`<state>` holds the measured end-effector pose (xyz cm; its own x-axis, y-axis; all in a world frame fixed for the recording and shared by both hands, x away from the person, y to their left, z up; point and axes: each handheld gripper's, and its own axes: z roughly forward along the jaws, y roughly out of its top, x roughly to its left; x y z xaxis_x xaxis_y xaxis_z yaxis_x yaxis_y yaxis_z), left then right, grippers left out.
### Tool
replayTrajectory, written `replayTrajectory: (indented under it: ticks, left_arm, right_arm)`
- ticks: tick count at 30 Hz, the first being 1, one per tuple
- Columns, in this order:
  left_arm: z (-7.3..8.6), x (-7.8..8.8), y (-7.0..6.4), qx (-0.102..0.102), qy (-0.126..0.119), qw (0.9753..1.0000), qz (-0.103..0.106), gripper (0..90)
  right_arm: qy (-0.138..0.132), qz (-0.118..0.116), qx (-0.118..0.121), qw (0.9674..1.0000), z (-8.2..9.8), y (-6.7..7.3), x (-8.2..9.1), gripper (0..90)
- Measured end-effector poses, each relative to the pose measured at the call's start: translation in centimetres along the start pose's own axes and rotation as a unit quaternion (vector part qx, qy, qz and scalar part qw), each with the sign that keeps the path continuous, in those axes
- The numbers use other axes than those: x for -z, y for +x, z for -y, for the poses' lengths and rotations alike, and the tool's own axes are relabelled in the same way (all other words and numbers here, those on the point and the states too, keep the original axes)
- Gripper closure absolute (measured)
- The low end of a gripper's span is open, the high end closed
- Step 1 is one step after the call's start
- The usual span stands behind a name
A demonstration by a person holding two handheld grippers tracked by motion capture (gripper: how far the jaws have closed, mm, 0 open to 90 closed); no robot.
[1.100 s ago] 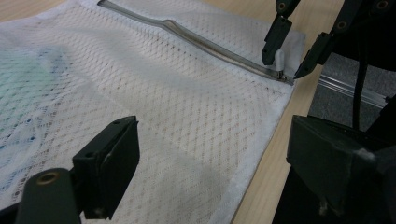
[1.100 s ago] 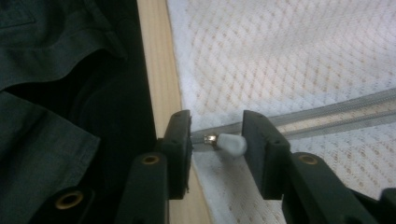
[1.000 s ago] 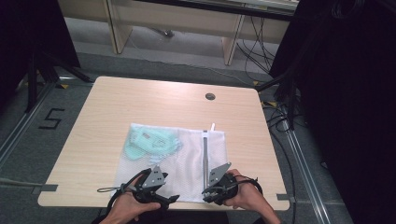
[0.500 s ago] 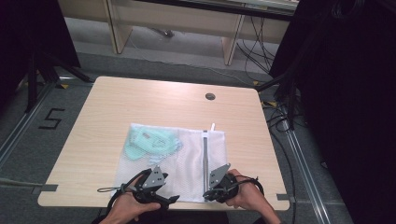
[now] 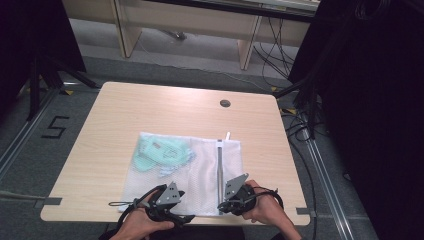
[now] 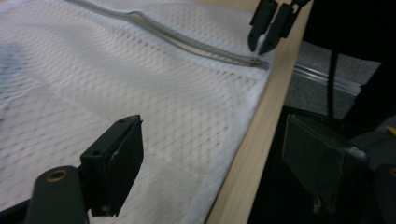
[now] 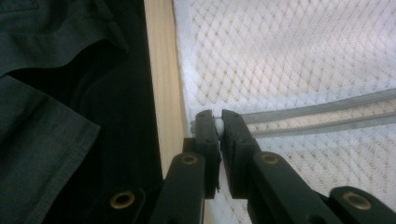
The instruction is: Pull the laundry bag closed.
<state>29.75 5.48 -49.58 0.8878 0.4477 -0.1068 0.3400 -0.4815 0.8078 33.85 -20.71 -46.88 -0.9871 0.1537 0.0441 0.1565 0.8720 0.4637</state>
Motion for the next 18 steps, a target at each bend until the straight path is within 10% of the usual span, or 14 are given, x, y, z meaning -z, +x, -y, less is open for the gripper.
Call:
replayTrajectory:
  ticks: [10,18]
  left_arm:
    - [-0.6,-2.9,-1.6,-0.075,0.007,0.9970,0.020,39.3]
    - [-0.9,-3.8,-1.8,-0.072,0.002,0.9971,0.023,51.8]
  right_arm:
    - [-0.012,0.007,-0.008,0.9999,-0.2,-0.1,0.6,86.2]
    - [-0.016,0.009,-0.017,0.9997,-0.2,-0.2,0.8,86.2]
